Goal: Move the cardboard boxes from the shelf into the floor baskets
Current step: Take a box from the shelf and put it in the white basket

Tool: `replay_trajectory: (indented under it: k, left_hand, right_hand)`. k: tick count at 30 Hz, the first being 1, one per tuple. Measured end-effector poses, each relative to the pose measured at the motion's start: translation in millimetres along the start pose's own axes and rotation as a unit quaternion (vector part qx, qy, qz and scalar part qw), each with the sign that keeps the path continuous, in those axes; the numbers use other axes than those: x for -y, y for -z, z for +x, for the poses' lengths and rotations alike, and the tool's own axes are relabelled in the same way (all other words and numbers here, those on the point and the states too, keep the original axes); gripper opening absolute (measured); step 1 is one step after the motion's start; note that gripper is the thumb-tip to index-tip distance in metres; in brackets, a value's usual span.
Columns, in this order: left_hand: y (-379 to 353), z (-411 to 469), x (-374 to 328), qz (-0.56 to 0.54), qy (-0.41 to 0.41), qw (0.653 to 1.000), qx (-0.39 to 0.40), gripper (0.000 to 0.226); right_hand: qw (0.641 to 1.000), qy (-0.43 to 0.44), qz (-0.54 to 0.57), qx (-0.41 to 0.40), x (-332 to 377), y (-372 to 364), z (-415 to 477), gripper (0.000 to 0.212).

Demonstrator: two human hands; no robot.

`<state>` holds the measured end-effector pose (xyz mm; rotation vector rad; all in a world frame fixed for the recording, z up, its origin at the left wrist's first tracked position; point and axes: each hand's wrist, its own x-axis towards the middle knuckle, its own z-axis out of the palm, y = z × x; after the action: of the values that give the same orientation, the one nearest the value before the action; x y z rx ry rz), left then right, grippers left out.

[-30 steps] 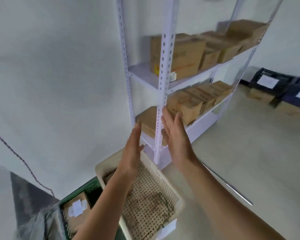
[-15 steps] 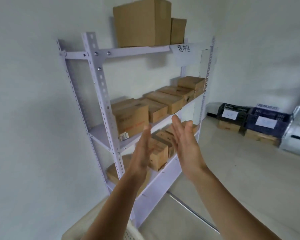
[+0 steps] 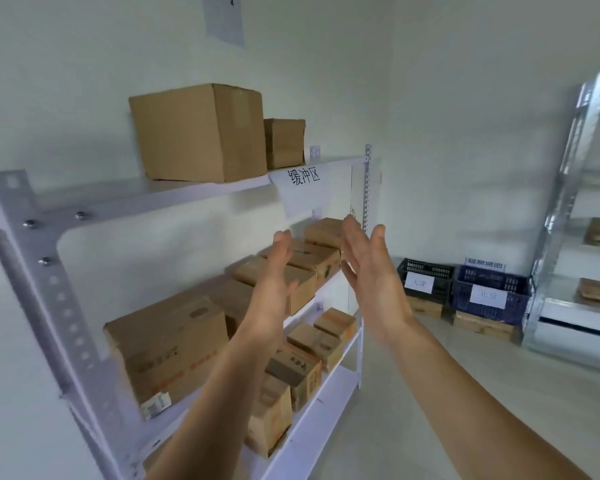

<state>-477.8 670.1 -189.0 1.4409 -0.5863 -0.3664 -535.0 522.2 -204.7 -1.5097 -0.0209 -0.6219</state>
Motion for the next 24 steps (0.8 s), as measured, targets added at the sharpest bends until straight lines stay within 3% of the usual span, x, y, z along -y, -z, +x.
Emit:
replay_trajectory:
  k: [11,16,24]
  left_hand:
    - [-45.1,150.9,-22.5,0.003,-0.094,0.989,-0.115,0.103]
    - [-61.3,215.1,-38.0,0.015,-0.168,0.966,-0.196,0.072]
    - [-74.9,284.5,-77.2,0.058,-0.177,0.94,-0.286,0.069]
  right_hand:
    - [0.997,0.04,0.05,0.04,-25.6,89.0,139.2,0.082]
    - [0.992,0.027,0.07,0.106,-32.4,132.7,213.2,0.084]
    - [0.979,0.058,0.097,0.171,-31.4,160.5,315.0,0.075]
